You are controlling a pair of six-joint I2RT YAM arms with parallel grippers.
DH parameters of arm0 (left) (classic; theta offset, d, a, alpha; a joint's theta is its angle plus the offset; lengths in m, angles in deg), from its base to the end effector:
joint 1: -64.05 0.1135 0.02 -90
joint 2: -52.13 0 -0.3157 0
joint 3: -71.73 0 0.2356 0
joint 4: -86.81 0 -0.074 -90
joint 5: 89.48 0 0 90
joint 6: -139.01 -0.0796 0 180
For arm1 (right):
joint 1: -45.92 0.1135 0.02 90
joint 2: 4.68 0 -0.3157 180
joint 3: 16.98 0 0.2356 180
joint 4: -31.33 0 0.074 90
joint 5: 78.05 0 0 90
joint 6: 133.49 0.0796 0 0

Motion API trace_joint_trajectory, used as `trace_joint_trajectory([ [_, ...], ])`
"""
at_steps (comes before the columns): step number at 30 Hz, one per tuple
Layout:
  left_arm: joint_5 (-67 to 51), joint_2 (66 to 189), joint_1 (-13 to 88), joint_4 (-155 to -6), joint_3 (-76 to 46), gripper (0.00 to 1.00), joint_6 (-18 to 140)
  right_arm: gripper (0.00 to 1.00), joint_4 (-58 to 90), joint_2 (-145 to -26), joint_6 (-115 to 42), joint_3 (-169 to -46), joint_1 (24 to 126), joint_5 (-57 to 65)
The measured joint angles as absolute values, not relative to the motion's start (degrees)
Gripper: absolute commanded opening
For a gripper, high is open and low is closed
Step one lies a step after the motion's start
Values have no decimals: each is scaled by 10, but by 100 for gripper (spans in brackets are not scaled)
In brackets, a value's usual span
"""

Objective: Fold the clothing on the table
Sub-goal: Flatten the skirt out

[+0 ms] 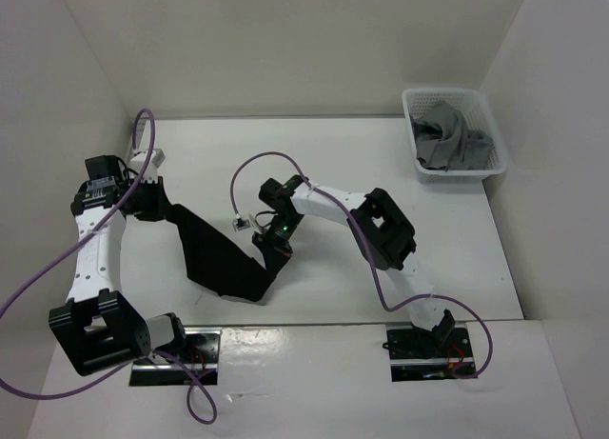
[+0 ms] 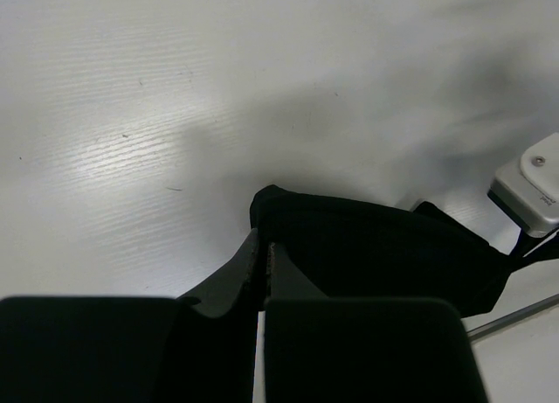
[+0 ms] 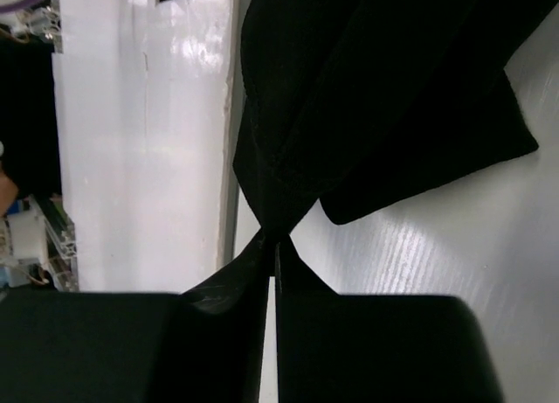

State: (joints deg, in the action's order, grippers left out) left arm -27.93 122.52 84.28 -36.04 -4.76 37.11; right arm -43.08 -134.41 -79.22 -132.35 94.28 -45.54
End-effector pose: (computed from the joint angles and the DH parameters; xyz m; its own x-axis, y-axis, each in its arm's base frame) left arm 0.2372 0.0470 0.3239 -0.7188 -0.0717 -0.6915 0.1279 0.9640 -0.2329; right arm 0.2505 0.3828 0.1811 -0.2977 -0.8072 -0.5098 -0.7237 -0.1574 0.6719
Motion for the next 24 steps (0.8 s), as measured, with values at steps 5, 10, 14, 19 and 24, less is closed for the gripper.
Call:
trace_joint_trajectory([
  [5, -281, 1225, 843, -359, -48, 0, 370, 0, -428, -1344, -777, -1325, 943, -428],
  [10, -282, 1215, 837, -341, -48, 0, 367, 0, -413, -1318, -743, -1325, 941, -352],
  [14, -277, 1199, 821, -327, -53, 0, 355, 0, -397, -1252, -714, -1325, 932, -277],
  [19, -262, 1179, 806, -308, -80, 0, 338, 0, -382, -1156, -689, -1326, 886, -191],
  [24, -252, 1155, 789, -304, -100, 0, 322, 0, -372, -1098, -680, -1329, 848, -105],
])
